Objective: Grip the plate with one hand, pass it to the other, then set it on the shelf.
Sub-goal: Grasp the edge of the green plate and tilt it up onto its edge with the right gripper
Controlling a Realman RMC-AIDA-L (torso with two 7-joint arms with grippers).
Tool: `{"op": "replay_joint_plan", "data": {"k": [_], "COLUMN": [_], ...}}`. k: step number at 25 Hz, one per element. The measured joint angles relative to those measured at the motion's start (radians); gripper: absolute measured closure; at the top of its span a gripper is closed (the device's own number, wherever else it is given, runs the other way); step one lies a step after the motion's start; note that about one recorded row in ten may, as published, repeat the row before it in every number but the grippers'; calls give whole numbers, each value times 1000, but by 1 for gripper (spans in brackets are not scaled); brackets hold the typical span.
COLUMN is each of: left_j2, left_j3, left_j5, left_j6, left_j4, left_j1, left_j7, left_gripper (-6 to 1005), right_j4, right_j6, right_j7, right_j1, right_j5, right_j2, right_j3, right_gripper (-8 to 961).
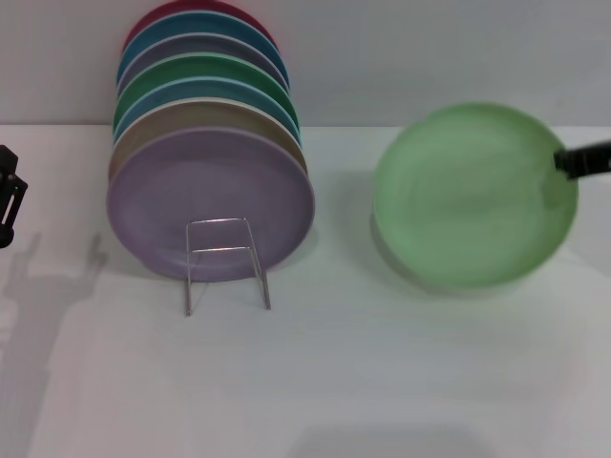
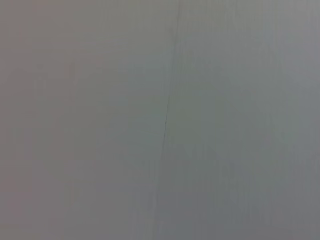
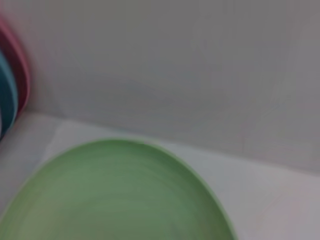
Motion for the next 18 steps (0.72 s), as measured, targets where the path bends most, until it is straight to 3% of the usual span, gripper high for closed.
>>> {"op": "replay_joint_plan", "data": {"k": [12, 18], "left_j2": [1, 2], "left_j3": [-1, -1], "left_j5": [0, 0], "left_j6": [2, 18], "left_j4": [-5, -1], "left_j1": [-3, -3], "left_j7": [0, 0], "left_gripper": [186, 186], "right_j4": [-33, -64], "right_j6": [-411, -668], "right_j7": [9, 12], "right_j1": [-46, -114], "right_j5": [4, 19], "right_j2": [4, 8], "right_j3": [-198, -310], "right_gripper": [938, 937]}}
